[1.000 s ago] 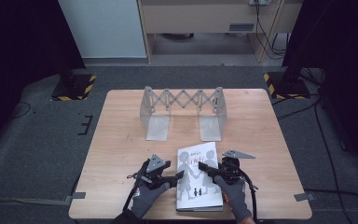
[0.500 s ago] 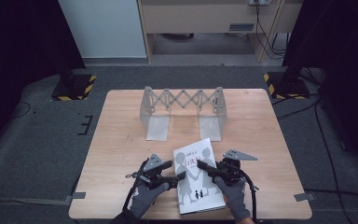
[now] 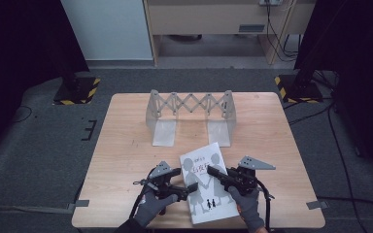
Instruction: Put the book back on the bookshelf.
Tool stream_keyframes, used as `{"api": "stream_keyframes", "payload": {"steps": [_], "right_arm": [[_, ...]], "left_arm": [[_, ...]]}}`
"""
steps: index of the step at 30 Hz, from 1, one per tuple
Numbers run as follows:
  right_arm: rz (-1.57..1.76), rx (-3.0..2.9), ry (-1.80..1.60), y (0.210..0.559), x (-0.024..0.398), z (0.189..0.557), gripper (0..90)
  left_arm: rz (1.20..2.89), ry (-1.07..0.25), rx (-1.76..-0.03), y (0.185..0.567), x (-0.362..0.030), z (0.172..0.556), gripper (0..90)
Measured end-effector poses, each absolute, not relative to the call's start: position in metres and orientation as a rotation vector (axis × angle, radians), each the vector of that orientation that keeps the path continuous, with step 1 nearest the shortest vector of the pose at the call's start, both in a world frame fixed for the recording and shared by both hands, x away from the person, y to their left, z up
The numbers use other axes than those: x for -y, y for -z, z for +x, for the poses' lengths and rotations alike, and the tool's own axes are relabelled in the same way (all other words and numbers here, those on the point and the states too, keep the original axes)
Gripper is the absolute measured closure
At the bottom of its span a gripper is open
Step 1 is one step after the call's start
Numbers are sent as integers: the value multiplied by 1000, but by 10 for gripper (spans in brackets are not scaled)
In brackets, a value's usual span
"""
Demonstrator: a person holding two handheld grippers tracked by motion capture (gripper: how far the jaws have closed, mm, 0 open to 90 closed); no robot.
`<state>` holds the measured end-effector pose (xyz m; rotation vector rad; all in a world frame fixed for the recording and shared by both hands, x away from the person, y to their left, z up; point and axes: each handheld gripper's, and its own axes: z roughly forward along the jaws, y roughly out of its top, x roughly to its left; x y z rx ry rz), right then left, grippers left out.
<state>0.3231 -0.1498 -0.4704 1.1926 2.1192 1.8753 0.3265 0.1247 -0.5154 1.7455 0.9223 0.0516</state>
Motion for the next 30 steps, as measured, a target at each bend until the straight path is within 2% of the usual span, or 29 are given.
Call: {"api": "stream_keyframes", "payload": {"steps": [7, 13, 24, 30], "right_arm": [[1152, -2118, -1907, 469, 152, 321, 786], [1108, -2151, -1938, 467, 152, 322, 787], [1241, -2175, -1898, 480, 156, 335, 748], [1263, -2213, -1799, 486, 155, 339, 682]], "left_arm": [[1725, 20, -929, 517, -126, 328, 0], [1725, 153, -880, 524, -127, 332, 0], [1706, 185, -924, 535, -125, 337, 2], [1695, 211, -959, 541, -124, 338, 4]]}}
